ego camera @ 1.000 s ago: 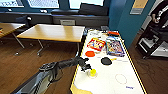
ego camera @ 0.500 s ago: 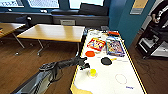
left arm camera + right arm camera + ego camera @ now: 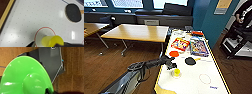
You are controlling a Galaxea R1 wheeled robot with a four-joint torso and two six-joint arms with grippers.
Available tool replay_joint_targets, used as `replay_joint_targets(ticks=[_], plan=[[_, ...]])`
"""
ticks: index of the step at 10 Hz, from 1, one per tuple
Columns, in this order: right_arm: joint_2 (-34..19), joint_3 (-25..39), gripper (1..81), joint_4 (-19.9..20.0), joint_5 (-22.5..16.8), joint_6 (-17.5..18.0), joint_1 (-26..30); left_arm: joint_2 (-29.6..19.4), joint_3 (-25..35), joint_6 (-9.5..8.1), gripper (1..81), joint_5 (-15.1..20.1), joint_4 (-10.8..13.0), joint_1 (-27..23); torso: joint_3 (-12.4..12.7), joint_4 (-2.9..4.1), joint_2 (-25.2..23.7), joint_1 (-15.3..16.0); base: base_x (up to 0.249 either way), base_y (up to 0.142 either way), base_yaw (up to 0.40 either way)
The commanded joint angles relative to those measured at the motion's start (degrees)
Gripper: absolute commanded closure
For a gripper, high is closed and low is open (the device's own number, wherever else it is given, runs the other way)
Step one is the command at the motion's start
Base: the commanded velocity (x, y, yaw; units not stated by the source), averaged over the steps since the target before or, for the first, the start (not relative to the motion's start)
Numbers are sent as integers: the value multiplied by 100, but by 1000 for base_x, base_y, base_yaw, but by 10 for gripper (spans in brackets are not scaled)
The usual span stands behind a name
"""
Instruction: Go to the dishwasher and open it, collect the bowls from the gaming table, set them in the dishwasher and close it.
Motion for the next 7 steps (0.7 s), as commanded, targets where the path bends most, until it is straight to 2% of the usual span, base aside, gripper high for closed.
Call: replay_joint_targets(ticks=[1,7], plan=[[-193,55,811,-105,-375,-15,86,117,63,-10,10,224,80,-937,0,0,0,0,0,0,0],[-185,38,811,-97,-375,-15,112,310,-112,-1,10,224,89,-752,0,0,0,0,0,0,0]])
